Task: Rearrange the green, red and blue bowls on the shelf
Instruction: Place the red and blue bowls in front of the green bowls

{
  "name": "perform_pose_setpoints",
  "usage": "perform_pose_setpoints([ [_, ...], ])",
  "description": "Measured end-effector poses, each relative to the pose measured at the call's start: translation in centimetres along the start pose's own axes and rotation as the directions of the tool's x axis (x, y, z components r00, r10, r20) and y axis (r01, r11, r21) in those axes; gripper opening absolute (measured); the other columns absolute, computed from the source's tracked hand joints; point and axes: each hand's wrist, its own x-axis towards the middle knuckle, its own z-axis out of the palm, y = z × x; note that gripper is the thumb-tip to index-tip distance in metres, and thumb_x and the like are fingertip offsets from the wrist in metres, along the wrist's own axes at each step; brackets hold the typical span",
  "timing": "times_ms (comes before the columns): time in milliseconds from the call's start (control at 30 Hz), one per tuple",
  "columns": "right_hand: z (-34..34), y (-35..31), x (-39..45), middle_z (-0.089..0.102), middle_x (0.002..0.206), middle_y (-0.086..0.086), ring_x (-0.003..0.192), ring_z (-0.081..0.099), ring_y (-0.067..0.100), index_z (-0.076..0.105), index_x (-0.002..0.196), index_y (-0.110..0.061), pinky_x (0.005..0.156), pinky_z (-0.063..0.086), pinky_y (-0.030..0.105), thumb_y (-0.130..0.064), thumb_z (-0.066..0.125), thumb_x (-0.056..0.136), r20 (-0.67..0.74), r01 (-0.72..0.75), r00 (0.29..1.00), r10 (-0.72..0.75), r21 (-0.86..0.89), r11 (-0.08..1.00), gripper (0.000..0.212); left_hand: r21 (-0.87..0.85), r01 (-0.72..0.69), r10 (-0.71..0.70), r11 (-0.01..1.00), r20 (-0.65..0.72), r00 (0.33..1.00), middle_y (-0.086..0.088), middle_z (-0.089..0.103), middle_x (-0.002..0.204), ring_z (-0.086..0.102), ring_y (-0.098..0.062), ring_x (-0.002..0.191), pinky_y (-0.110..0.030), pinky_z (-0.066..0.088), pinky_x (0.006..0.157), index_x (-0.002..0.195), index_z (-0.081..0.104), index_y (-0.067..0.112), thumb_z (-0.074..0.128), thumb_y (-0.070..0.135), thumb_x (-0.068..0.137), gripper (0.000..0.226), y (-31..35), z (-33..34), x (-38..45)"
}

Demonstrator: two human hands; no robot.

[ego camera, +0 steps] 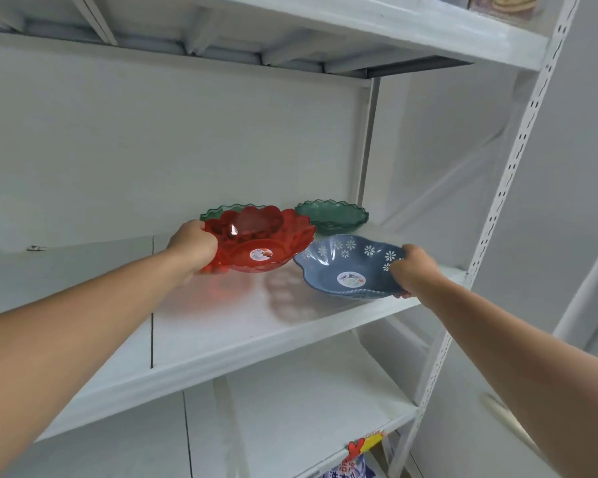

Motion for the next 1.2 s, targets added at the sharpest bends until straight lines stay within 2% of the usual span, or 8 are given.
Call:
perform_pose_setpoints([
  [100,-0.5,0.4,1.9,0.062,0.098,0.017,0.051,0.071,0.034,0.056,0.123,-0.008,0.052,0.063,0.039,-0.008,0.037,0.089,0.005,0.009,1.000,-0.009,0.027,1.000,0.038,-0.001,0.012,-0.012,1.000,-0.001,1.000,-0.020,0.075,0.112,0.080,-0.046,0.083,-0.061,0.066,0.074,0.109,0.070,0.015,0.039,0.000,0.087,0.041,-0.3,1.3,0.6],
  [267,-1.3,1.7,6.0,0.065,0.111,0.024,0.065,0.072,0.040,0.057,0.125,-0.006,0.049,0.060,0.036,-0.006,0.040,0.094,0.045,0.034,0.998,-0.038,0.080,0.996,0.035,0.058,-0.012,0.016,0.998,-0.078,0.997,-0.023,0.078,0.100,0.079,-0.047,0.078,-0.065,0.065,0.073,0.096,0.069,0.020,0.038,0.007,0.072,0.041,-0.2,3.5,1.8],
  [400,-1.6,3.7,10.5,0.068,0.106,0.023,0.065,0.073,0.039,0.059,0.126,-0.007,0.044,0.056,0.032,-0.008,0.043,0.094,0.091,0.111,0.989,-0.121,0.110,0.988,0.035,0.066,0.033,-0.021,0.997,-0.178,0.984,-0.023,0.076,0.101,0.079,-0.048,0.076,-0.048,0.065,0.060,0.108,0.070,0.017,0.035,-0.003,0.088,0.045,-0.1,6.8,1.3],
  [567,-2.1,5.5,15.1,0.065,0.114,0.025,0.065,0.068,0.034,0.058,0.131,-0.005,0.040,0.054,0.030,-0.004,0.045,0.098,0.189,0.187,0.959,-0.211,0.134,0.973,0.035,0.116,0.085,-0.046,0.990,-0.303,0.952,-0.023,0.076,0.097,0.075,-0.041,0.067,-0.030,0.053,0.044,0.114,0.070,0.015,0.038,0.001,0.089,0.043,-0.3,10.1,0.1],
  [800,-2.3,6.6,18.1,0.063,0.118,0.022,0.081,0.063,0.033,0.060,0.128,-0.007,0.048,0.056,0.034,-0.007,0.048,0.098,0.238,0.215,0.939,-0.247,0.152,0.965,0.032,0.172,0.153,-0.082,0.973,-0.361,0.929,-0.021,0.076,0.086,0.069,-0.033,0.057,-0.028,0.049,0.045,0.108,0.072,0.013,0.041,0.009,0.086,0.038,-1.3,10.9,-1.8],
  [967,-2.1,7.3,18.1,0.065,0.113,0.023,0.080,0.069,0.039,0.061,0.124,-0.010,0.050,0.056,0.034,-0.008,0.046,0.096,0.258,0.198,0.936,-0.237,0.169,0.966,0.032,0.148,0.189,-0.122,0.971,-0.374,0.919,-0.019,0.077,0.104,0.073,-0.038,0.086,-0.039,0.057,0.067,0.116,0.071,0.021,0.041,0.020,0.079,0.048,-2.1,10.4,-2.3],
  [1100,-1.4,7.4,18.1,0.071,0.102,0.023,0.068,0.073,0.040,0.064,0.116,-0.015,0.048,0.058,0.034,-0.014,0.047,0.094,0.286,0.200,0.925,-0.252,0.199,0.959,0.028,0.117,0.222,-0.166,0.968,-0.364,0.917,-0.012,0.059,0.153,0.060,-0.038,0.133,-0.051,0.052,0.110,0.160,0.045,0.022,0.043,0.021,0.089,0.071,-3.2,10.0,-2.5],
  [1200,-1.3,7.2,18.0,0.072,0.110,0.020,0.086,0.072,0.041,0.067,0.117,-0.021,0.064,0.063,0.044,-0.031,0.049,0.090,0.256,0.221,0.934,-0.248,0.132,0.966,0.034,0.147,0.258,-0.194,0.955,-0.348,0.917,-0.009,0.059,0.153,0.065,-0.039,0.127,-0.050,0.054,0.107,0.163,0.039,0.026,0.047,0.038,0.089,0.075,-3.6,9.9,-2.7],
])
